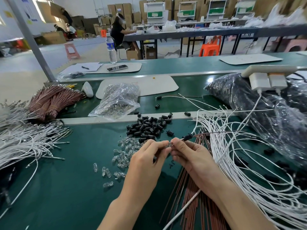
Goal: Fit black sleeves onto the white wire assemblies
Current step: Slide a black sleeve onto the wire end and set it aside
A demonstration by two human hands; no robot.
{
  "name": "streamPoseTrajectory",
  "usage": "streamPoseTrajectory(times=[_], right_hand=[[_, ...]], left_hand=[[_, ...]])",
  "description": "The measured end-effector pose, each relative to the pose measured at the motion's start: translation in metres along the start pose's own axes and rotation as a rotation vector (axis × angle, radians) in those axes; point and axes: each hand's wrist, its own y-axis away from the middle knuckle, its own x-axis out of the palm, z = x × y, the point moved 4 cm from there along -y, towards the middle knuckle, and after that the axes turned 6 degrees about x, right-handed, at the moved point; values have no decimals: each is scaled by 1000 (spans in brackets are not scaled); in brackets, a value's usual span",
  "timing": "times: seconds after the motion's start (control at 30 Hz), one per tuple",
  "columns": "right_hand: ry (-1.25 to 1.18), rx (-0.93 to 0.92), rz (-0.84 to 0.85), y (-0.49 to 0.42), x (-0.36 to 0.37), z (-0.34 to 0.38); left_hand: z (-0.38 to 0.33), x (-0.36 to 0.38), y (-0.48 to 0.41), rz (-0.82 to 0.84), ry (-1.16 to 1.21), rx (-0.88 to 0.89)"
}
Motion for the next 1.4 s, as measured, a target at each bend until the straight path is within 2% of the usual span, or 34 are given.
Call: streamPoseTrajectory(times=[0.43,0.57,0.77,1.03,1.4], right_hand=[[102,-47,-60,1,1,2],[38,-45,-54,0,1,3],[-132,-84,-151,-1,-9,7],[20,-76,-74,-1,2,3],[201,-133,-53,2,1,2]], left_hand=[[3,1,1,9,3,-1],[4,-1,-1,-39,36,-21],[7,-3,-1,-55,57,-55],[3,-1,-2,-54,77,-58],[7,0,1,-80,108,-53]])
